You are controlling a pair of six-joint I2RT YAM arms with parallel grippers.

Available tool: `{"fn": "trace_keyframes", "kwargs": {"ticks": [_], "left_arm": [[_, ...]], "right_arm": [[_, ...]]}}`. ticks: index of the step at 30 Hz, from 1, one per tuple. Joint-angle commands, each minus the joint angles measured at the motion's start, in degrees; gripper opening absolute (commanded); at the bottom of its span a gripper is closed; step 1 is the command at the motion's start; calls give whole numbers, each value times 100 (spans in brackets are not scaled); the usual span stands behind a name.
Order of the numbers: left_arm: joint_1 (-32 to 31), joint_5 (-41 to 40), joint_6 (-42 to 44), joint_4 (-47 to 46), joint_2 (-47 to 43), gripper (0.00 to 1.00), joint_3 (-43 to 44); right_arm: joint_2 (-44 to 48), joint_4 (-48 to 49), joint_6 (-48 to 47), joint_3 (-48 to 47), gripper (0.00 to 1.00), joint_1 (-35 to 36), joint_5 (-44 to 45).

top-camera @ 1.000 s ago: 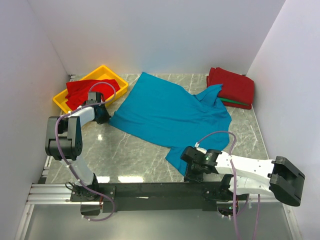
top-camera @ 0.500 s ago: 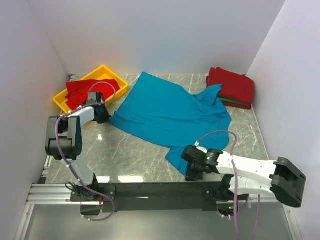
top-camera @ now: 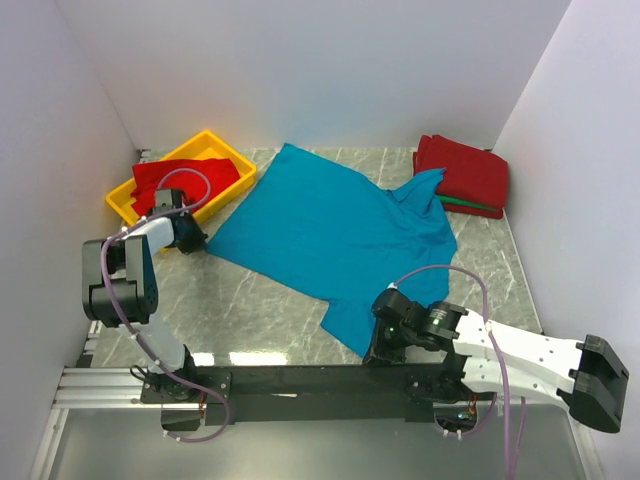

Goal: Fold and stack the t-shirts
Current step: Flatten the tshirt out

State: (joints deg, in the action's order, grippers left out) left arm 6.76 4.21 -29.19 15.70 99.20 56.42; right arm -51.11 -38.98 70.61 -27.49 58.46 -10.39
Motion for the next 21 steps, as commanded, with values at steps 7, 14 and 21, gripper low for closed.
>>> {"fn": "trace_keyframes", "kwargs": {"ticks": [7,14,21], "left_arm": [[106,-131,62,460,-524,1,-299],[106,97,27,425,-647,1,-167],[-254,326,-34,363,-393,1,280]], "right_arm": [[-110,-399,-83,-564,0,-27,-156],[-136,-654,-73,-872,0,-404,213],[22,-795,-757,-890,0,-1571,336]]}}
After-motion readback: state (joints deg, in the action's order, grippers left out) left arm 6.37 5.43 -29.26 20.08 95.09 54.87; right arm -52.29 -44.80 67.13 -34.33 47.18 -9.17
